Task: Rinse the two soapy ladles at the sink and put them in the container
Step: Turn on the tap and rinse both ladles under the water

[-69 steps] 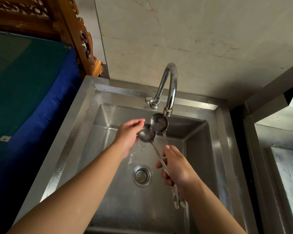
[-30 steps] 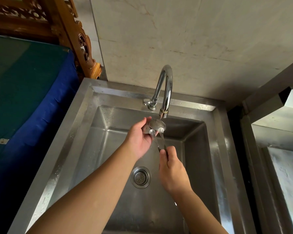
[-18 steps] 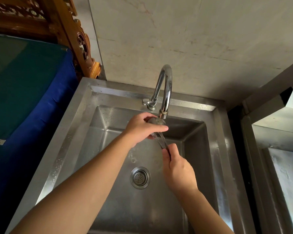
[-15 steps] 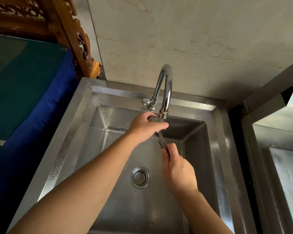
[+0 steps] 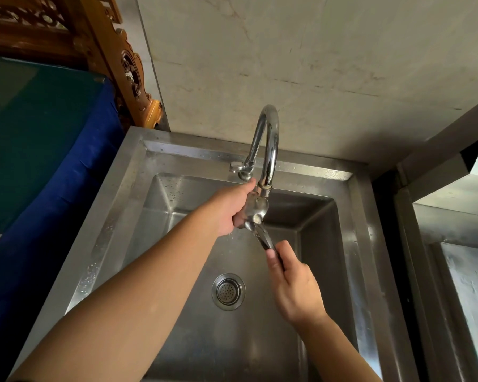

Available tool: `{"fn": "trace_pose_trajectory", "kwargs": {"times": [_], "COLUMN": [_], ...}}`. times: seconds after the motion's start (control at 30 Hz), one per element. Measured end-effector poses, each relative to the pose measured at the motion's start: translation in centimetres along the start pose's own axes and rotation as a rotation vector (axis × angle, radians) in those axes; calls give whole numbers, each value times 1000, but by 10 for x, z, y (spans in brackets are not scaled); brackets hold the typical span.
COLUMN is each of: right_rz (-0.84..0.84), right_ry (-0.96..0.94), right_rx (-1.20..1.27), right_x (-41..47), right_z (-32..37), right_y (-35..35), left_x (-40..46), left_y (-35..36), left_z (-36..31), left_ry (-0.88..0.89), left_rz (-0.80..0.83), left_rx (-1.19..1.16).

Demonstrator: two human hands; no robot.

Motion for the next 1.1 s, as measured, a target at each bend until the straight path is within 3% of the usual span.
{"fn": "trace_pose_trajectory", "kwargs": {"times": [0.27, 0.47, 0.67, 0.83, 1.1], "right_rz": [2, -78, -99, -94, -58], "right_ry": [143, 219, 279, 363, 375], "right_rx": [259, 294, 380, 466, 461], "right_x": [5, 4, 2, 5, 8], "right_z": [-19, -27, -25, -27, -25], "right_y": [0, -2, 2, 8, 19], "left_x": [-3, -15, -23, -21, -13], "left_y": [7, 26, 36, 28, 19], "left_z": [11, 19, 16, 9, 11], "left_ry": [3, -5, 119, 220, 181], "left_rz": [105, 303, 499, 408, 283], "left_rx": [-261, -492, -494, -373, -445]}}
Point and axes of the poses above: each hand's wrist, its own x-axis towards the middle knuckle, its own y-axis out of the palm, z = x × y, the point moved 9 cm from there along x, towards the middle knuckle, and after that the axes turned 9 degrees about -x, right-handed, at the moved point
